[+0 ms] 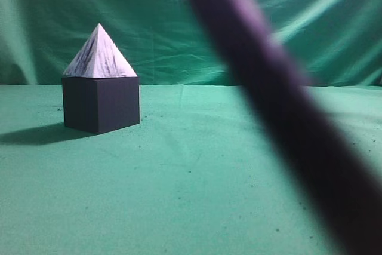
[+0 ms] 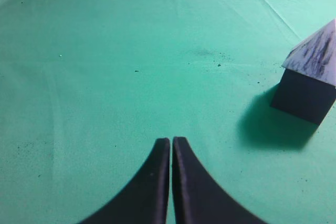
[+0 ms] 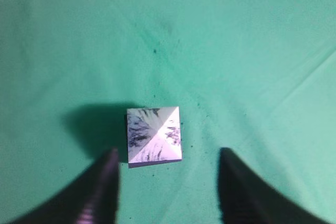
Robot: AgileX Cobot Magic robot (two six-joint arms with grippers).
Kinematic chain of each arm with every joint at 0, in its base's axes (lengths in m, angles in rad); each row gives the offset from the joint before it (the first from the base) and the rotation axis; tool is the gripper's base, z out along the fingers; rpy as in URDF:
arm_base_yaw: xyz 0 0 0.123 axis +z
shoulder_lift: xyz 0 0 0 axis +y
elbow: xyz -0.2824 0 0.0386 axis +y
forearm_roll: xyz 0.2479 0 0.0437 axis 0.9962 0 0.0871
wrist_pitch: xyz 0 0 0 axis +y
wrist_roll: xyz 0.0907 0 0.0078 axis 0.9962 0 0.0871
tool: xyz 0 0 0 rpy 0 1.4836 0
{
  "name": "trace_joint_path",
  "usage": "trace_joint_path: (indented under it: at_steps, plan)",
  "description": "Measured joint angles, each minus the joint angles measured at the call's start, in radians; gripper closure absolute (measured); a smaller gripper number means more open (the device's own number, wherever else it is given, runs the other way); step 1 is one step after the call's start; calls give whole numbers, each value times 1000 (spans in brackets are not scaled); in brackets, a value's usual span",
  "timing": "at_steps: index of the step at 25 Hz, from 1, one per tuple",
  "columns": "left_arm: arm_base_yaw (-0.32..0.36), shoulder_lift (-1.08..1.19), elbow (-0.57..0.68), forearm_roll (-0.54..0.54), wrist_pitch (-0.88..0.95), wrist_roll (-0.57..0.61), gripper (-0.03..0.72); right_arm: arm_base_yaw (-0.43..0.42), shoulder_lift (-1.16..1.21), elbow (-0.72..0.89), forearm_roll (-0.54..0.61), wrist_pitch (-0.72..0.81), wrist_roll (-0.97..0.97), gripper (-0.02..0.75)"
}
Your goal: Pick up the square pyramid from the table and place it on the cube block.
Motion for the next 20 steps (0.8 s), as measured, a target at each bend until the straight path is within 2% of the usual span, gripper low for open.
trace_joint_path:
  at_steps: [3, 6, 10, 14, 20]
  plan:
    - [0, 0, 0, 2, -2, 0, 688, 0, -102, 2, 0, 6, 0, 610]
    - [0, 0, 0, 2, -2, 0, 688, 0, -227, 51, -2, 13, 0, 738]
    - [0, 0, 0, 2, -2, 0, 688, 0, -408, 216, -14, 20, 33, 738]
    - [0, 0, 0, 2, -2, 0, 688, 0, -581, 472, -32, 6, 106, 738]
    - [0, 0, 0, 2, -2, 0, 688, 0, -858, 910, -20, -261, 144, 738]
